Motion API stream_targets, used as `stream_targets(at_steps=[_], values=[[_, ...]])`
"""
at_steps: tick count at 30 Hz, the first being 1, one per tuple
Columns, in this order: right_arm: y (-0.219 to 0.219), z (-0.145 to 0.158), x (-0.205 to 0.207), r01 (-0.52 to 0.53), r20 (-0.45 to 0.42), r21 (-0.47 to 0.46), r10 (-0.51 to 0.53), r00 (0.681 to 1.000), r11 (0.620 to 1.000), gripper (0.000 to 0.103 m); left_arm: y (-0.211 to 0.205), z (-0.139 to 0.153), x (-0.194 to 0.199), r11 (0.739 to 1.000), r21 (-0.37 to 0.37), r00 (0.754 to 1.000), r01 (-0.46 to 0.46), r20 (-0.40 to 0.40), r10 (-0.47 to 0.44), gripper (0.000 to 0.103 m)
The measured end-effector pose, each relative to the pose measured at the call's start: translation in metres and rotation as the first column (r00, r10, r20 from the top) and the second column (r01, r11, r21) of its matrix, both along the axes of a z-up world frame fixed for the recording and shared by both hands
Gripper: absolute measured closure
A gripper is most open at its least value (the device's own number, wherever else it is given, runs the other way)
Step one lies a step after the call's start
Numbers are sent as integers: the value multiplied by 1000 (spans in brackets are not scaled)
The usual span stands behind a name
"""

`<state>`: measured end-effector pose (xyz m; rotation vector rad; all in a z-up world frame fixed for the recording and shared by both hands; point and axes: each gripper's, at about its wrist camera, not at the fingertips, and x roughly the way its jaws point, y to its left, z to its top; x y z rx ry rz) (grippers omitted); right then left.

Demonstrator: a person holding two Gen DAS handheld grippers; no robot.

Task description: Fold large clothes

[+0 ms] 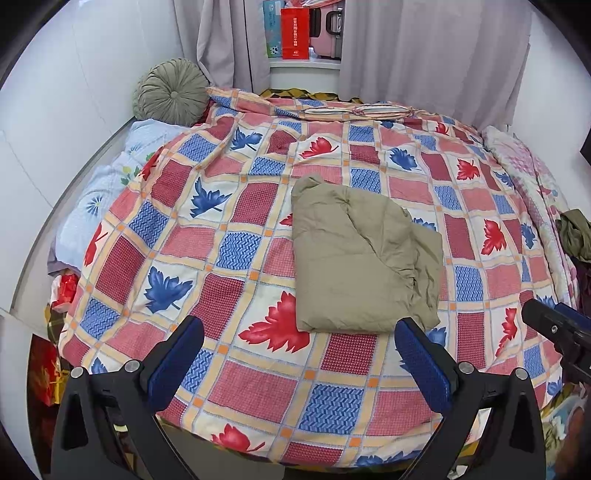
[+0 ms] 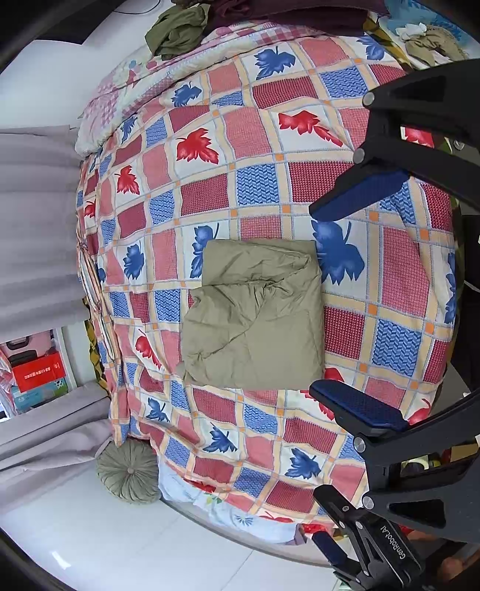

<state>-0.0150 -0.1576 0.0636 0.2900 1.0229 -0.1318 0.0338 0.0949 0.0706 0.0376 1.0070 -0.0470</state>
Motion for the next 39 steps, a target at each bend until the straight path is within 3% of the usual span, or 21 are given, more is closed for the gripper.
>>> stream_targets(at_steps=[39], values=[[6,1,-1,5,-2,-3,-5,1000,1000,14,2,1,4,1000,10,1000,5,-1,-5,0]])
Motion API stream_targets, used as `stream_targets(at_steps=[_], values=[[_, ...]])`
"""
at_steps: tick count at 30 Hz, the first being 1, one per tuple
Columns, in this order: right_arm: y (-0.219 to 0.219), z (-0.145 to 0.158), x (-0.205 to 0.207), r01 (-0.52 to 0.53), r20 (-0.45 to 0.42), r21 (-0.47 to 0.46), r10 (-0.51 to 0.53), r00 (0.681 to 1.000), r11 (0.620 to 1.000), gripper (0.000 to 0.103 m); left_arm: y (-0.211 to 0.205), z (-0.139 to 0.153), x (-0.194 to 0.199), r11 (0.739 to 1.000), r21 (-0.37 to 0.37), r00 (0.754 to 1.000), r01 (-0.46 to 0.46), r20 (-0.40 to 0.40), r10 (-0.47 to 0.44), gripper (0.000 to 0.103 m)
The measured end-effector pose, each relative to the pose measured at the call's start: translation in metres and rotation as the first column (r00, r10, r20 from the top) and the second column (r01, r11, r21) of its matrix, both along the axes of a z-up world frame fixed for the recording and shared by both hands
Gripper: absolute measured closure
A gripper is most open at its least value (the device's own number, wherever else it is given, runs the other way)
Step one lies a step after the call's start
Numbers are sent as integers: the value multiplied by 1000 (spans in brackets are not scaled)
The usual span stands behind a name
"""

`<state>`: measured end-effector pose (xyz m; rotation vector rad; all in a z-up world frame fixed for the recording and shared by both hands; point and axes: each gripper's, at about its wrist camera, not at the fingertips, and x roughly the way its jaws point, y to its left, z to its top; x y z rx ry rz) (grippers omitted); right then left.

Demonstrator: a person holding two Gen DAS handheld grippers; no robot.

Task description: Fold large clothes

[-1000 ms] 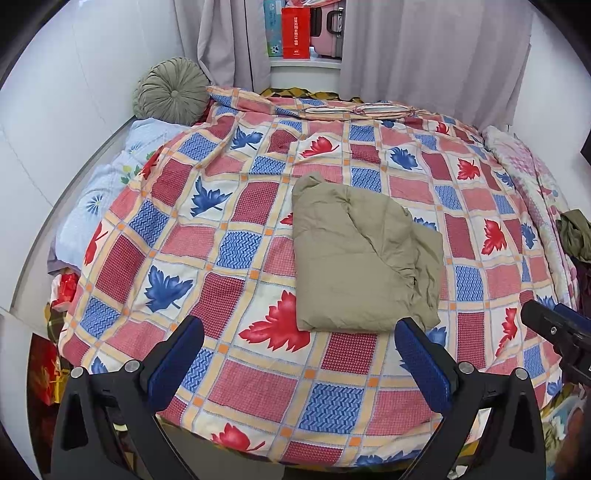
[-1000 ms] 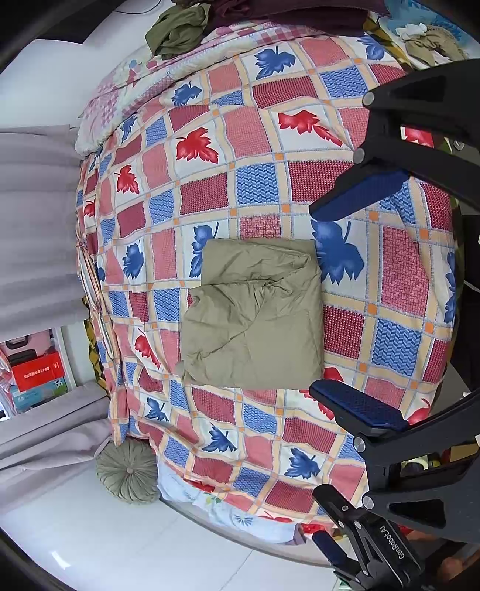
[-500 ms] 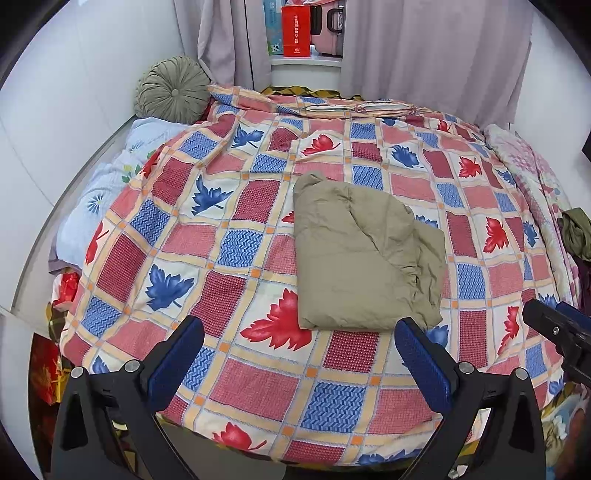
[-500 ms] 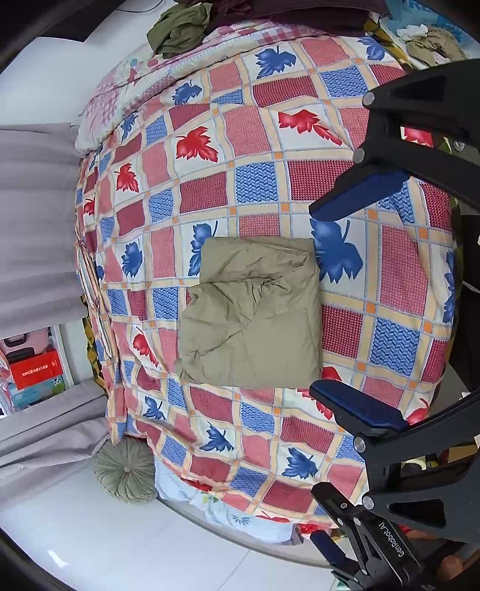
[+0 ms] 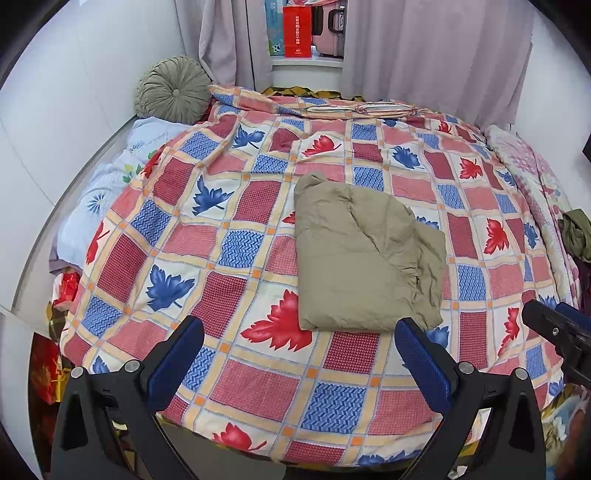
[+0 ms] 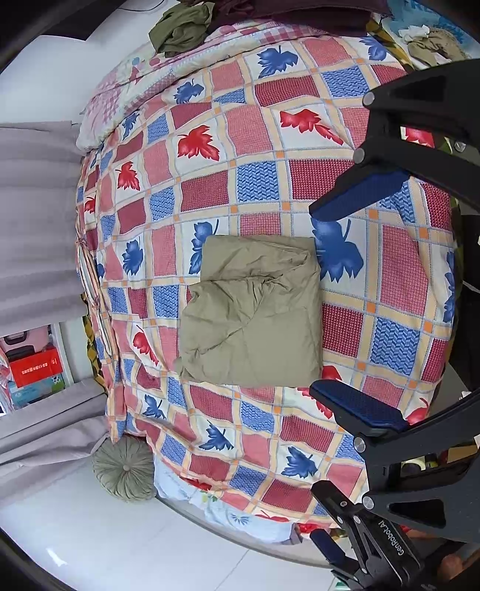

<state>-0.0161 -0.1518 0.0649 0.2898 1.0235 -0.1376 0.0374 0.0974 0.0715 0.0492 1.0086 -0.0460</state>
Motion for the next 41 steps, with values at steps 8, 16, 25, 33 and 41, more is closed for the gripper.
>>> stream_targets(at_steps=[8,16,25,33,41], values=[[0,0,1,1,-1,1,-1,1000,1000,14,0,0,0,1000,-1,1000,0,-1,0,0],[1,0,0,1,0,0,-1,1000,1000,14,0,0,1,1000,0,1000,0,-2,0,0],[1,1,1,1,0,1,-1,1000,1000,14,1,0,2,1000,0,1000,1,-3,-1,0],[1,0,0,2,-1,1,-2,1000,1000,14,2,0,2,1000,1,1000,1,-2,-1,0],[1,0,1,2,-2,2,-2,1000,1000,14,5,-1,1,1000,-4,1000,8,-1,-8,0]])
